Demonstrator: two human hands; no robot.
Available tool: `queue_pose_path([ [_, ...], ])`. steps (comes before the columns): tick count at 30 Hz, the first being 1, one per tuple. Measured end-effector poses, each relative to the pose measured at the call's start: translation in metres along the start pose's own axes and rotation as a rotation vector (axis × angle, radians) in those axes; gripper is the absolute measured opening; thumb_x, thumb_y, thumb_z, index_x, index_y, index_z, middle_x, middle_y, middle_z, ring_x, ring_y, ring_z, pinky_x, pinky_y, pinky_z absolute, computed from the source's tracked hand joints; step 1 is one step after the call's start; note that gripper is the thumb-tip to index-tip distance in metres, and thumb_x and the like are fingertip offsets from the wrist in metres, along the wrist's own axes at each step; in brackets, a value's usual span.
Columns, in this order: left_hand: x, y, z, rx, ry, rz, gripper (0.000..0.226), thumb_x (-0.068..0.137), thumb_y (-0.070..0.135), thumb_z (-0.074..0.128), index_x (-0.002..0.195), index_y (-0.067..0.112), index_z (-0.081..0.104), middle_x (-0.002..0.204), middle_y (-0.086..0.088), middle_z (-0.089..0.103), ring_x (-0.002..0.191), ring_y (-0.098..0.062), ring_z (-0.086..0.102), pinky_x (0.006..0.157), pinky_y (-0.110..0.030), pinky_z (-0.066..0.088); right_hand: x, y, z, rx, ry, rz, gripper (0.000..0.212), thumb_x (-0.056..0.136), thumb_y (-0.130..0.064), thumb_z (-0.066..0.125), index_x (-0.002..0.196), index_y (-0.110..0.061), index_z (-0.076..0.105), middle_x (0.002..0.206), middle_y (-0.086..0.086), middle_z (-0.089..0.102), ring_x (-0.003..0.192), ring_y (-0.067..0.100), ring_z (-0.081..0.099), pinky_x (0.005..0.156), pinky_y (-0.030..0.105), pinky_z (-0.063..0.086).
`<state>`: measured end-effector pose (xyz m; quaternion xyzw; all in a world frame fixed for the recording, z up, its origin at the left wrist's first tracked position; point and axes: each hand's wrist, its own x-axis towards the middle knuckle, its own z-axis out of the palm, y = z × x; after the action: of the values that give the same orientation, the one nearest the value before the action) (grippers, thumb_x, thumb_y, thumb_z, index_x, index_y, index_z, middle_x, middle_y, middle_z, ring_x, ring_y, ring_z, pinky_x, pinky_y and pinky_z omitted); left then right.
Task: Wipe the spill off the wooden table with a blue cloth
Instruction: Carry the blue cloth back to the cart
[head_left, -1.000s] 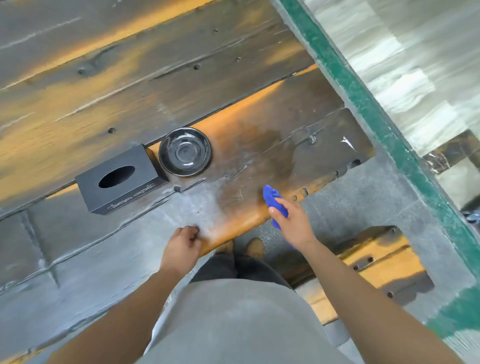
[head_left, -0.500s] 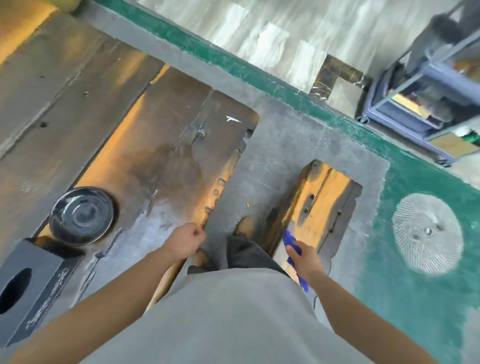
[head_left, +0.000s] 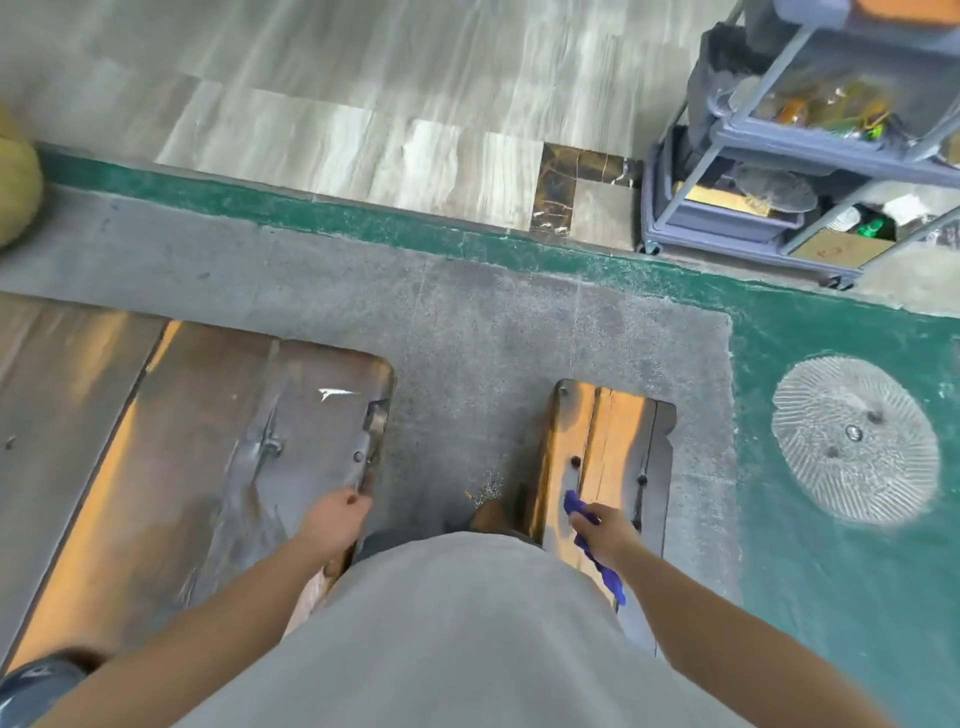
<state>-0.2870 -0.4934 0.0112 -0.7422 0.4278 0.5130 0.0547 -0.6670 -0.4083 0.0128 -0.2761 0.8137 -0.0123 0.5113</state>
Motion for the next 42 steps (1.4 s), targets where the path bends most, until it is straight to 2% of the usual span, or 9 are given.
queue_pose_path([
  [4,0.003,0.028,-0.015,-0.076,0.085,-0.090,0.029,0.093,0.024,0.057,0.073,0.006,0.068,0.064,-0.009,0.066,0.060,-0.027,0.057,0.063,-0.035,0.044,0.033,-0.068,-0.038,0.041,0.003,-0.128,0.025,0.100,-0.037,0.053,0.103,-0.018,0.068,0.080,0.009,0.071,0.066,0.020,0.059,0.066,0.038,0.053],
  [8,0.012,0.056,-0.031,0.014,0.088,-0.092,0.029,0.096,0.016,0.054,0.075,0.005,0.071,0.068,0.000,0.065,0.068,-0.018,0.058,0.065,-0.032,0.043,0.063,-0.132,-0.074,0.058,0.019,-0.246,0.029,0.101,-0.036,0.053,0.110,-0.012,0.065,0.079,0.004,0.062,0.062,0.012,0.052,0.054,0.021,0.039],
  [12,0.047,0.089,-0.051,0.092,0.094,-0.152,0.033,0.092,0.027,0.056,0.064,0.012,0.068,0.084,-0.014,0.068,0.087,-0.033,0.062,0.074,-0.035,0.045,0.106,-0.179,-0.105,0.077,0.039,-0.260,0.030,0.100,-0.039,0.053,0.107,-0.014,0.068,0.077,0.003,0.064,0.064,0.016,0.055,0.060,0.028,0.041],
  [19,0.181,0.198,-0.108,0.356,-0.140,-0.050,0.034,0.097,0.029,0.055,0.116,0.007,0.072,0.119,-0.019,0.071,0.114,-0.032,0.065,0.070,-0.020,0.044,0.176,-0.221,-0.164,0.168,0.077,-0.075,0.019,0.098,-0.037,0.058,0.096,-0.021,0.068,0.072,0.001,0.067,0.063,0.021,0.058,0.053,0.025,0.043],
  [21,0.193,0.266,-0.124,0.367,-0.134,0.004,0.026,0.098,0.022,0.054,0.111,0.008,0.071,0.107,-0.014,0.072,0.102,-0.028,0.068,0.076,-0.029,0.046,0.182,-0.220,-0.178,0.210,0.103,0.013,0.018,0.097,-0.033,0.061,0.089,-0.019,0.069,0.061,-0.002,0.066,0.053,0.019,0.055,0.052,0.024,0.044],
  [24,0.216,0.364,-0.136,0.177,-0.080,-0.036,0.018,0.091,0.011,0.053,0.074,0.009,0.057,0.064,-0.010,0.059,0.056,-0.023,0.055,0.056,-0.029,0.037,0.188,-0.211,-0.196,0.258,0.142,0.123,0.025,0.095,-0.031,0.064,0.071,-0.022,0.066,0.056,-0.003,0.064,0.055,0.021,0.058,0.066,0.032,0.046],
  [28,0.260,0.468,-0.125,0.294,-0.134,0.092,0.022,0.087,0.015,0.056,0.066,0.015,0.049,0.063,-0.009,0.054,0.056,-0.022,0.051,0.060,-0.030,0.038,0.180,-0.208,-0.219,0.385,0.199,0.218,0.017,0.096,-0.031,0.062,0.097,-0.016,0.071,0.095,0.010,0.072,0.087,0.027,0.065,0.077,0.031,0.044],
  [39,0.313,0.682,0.010,0.499,-0.367,0.352,0.018,0.076,0.032,0.051,0.066,0.018,0.045,0.072,-0.012,0.047,0.071,-0.022,0.047,0.068,-0.038,0.035,0.238,-0.137,-0.281,0.544,0.229,0.438,0.018,0.094,-0.033,0.065,0.095,-0.020,0.077,0.075,-0.002,0.075,0.077,0.023,0.070,0.076,0.031,0.053],
  [42,0.291,0.731,0.037,0.531,-0.325,0.345,0.018,0.091,0.021,0.051,0.074,0.014,0.048,0.074,-0.012,0.048,0.066,-0.021,0.044,0.060,-0.032,0.030,0.279,-0.106,-0.332,0.591,0.268,0.449,0.019,0.091,-0.035,0.067,0.098,-0.021,0.078,0.081,0.001,0.077,0.080,0.025,0.072,0.083,0.034,0.057],
])
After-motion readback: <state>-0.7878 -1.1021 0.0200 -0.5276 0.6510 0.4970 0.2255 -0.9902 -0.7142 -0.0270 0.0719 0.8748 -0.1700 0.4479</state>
